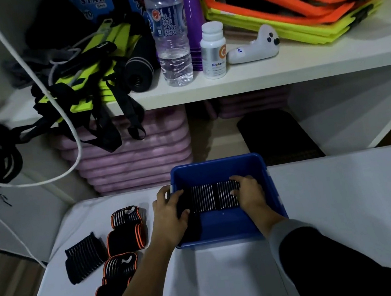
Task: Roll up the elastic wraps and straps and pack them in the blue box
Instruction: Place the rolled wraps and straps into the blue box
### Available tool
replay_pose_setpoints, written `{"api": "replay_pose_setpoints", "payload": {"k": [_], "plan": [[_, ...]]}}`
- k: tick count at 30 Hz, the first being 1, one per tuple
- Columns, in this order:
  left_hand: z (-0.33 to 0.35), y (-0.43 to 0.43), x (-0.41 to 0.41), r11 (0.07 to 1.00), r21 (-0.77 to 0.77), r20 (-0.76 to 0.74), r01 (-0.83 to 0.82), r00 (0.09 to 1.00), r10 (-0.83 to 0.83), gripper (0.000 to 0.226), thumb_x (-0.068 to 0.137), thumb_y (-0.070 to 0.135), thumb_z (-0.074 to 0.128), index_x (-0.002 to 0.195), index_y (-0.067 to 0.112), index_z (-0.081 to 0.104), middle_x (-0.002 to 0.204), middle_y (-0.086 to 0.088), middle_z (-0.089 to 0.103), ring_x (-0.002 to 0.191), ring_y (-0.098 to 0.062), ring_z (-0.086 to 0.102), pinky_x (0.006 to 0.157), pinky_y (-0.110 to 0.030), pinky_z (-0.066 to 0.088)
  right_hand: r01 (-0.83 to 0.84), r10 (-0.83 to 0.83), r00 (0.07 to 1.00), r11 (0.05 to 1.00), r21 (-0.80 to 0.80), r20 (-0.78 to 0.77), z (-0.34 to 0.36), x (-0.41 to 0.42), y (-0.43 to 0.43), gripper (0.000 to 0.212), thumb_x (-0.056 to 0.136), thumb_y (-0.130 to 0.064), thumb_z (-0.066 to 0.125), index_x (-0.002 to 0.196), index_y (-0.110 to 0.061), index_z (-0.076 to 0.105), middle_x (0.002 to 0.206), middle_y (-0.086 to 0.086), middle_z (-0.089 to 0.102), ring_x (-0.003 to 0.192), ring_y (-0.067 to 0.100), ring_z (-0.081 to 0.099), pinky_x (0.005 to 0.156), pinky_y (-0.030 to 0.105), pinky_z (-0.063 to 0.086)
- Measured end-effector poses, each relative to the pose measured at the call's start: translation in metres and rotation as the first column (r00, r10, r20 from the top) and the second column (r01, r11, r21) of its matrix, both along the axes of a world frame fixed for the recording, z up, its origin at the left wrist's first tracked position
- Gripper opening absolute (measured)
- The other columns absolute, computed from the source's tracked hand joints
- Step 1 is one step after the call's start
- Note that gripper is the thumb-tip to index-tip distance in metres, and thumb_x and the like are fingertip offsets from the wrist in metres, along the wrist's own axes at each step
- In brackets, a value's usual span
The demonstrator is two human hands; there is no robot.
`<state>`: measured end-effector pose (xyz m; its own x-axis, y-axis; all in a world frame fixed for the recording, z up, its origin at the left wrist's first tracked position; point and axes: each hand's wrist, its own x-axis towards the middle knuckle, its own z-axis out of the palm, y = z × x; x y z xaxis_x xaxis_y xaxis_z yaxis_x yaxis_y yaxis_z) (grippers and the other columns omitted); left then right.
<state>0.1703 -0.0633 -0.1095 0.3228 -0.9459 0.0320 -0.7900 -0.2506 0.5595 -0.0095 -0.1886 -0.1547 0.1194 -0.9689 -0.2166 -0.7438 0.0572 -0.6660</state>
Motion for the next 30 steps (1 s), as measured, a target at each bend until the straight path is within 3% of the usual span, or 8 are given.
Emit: {"api": "replay_pose_setpoints", "payload": {"k": [4, 14, 18, 22, 25, 27, 30], "plan": [[0.002, 0.002, 0.001, 1.000, -0.015, -0.015, -0.004, 1.000, 0.004, 0.052, 0.084, 0.015, 0.064, 0.133, 0.019, 0.048, 0.144, -0.010, 0.026, 0.127, -0.030, 0.031, 0.108, -0.032, 0.025, -0.051, 0.042, 0.986, 0.997, -0.050, -0.158, 0.007, 0.001, 0.003, 0.043, 0.091, -0.009, 0.057, 0.132, -0.020, 0.051, 0.126, 0.015, 0.050, 0.108, 0.032, 0.055, 0.087, 0.036, 0.046], [0.010, 0.024, 0.014, 0.997, -0.071, -0.048, -0.032, 0.998, 0.029, 0.040, 0.088, 0.015, 0.058, 0.127, 0.024, 0.055, 0.137, -0.012, 0.037, 0.127, -0.030, 0.032, 0.107, -0.036, 0.027, -0.083, 0.077, 0.992, 0.995, -0.054, -0.101, 0.018, -0.004, 0.010, 0.037, 0.083, -0.021, 0.070, 0.119, -0.016, 0.061, 0.119, 0.016, 0.055, 0.097, 0.031, 0.060, 0.085, 0.039, 0.053], [0.023, 0.045, 0.028, 0.979, -0.198, -0.105, -0.048, 0.994, 0.027, 0.030, 0.089, 0.013, 0.055, 0.115, 0.024, 0.064, 0.114, -0.003, 0.056, 0.110, -0.020, 0.045, 0.094, -0.020, 0.031, -0.124, 0.108, 0.991, 0.961, -0.246, -0.080, 0.044, 0.000, 0.031, 0.033, 0.085, -0.022, 0.067, 0.116, -0.013, 0.061, 0.117, 0.018, 0.056, 0.098, 0.032, 0.058, 0.084, 0.037, 0.051], [0.031, 0.086, 0.050, 0.953, -0.267, -0.231, -0.141, 0.970, 0.079, 0.024, 0.086, 0.016, 0.056, 0.106, 0.024, 0.067, 0.097, 0.002, 0.064, 0.088, -0.015, 0.061, 0.082, -0.032, 0.051, -0.132, 0.197, 0.976, 0.872, -0.472, 0.090, 0.079, 0.034, 0.087, 0.021, 0.087, -0.021, 0.063, 0.107, -0.014, 0.065, 0.105, 0.011, 0.061, 0.094, 0.027, 0.057, 0.083, 0.036, 0.048], [0.028, 0.136, 0.074, 0.918, -0.304, -0.254, -0.256, 0.950, 0.181, 0.022, 0.083, 0.010, 0.060, 0.100, 0.021, 0.070, 0.094, 0.004, 0.066, 0.084, -0.014, 0.063, 0.079, -0.028, 0.052, -0.185, 0.308, 0.922, 0.883, -0.432, 0.235, 0.090, 0.078, 0.153, 0.017, 0.088, -0.017, 0.061, 0.104, -0.016, 0.066, 0.102, 0.006, 0.059, 0.084, 0.019, 0.058, 0.080, 0.031, 0.048], [0.023, 0.173, 0.092, 0.887, -0.327, -0.225, -0.326, 0.938, 0.262, 0.020, 0.081, 0.014, 0.059, 0.097, 0.019, 0.071, 0.091, 0.005, 0.065, 0.085, -0.017, 0.062, 0.078, -0.033, 0.052, -0.263, 0.376, 0.873, 0.899, -0.351, 0.310, 0.084, 0.110, 0.199, 0.017, 0.087, -0.017, 0.062, 0.103, -0.018, 0.066, 0.100, 0.002, 0.061, 0.078, 0.015, 0.059, 0.075, 0.026, 0.049], [0.009, 0.229, 0.124, 0.849, -0.297, -0.226, -0.437, 0.896, 0.382, 0.022, 0.083, 0.013, 0.062, 0.098, 0.028, 0.069, 0.093, 0.013, 0.058, 0.089, -0.019, 0.058, 0.073, -0.035, 0.052, -0.410, 0.456, 0.816, 0.890, -0.202, 0.354, 0.061, 0.153, 0.264, 0.021, 0.086, -0.022, 0.064, 0.107, -0.020, 0.064, 0.097, -0.001, 0.061, 0.076, 0.011, 0.057, 0.073, 0.019, 0.047]]}}
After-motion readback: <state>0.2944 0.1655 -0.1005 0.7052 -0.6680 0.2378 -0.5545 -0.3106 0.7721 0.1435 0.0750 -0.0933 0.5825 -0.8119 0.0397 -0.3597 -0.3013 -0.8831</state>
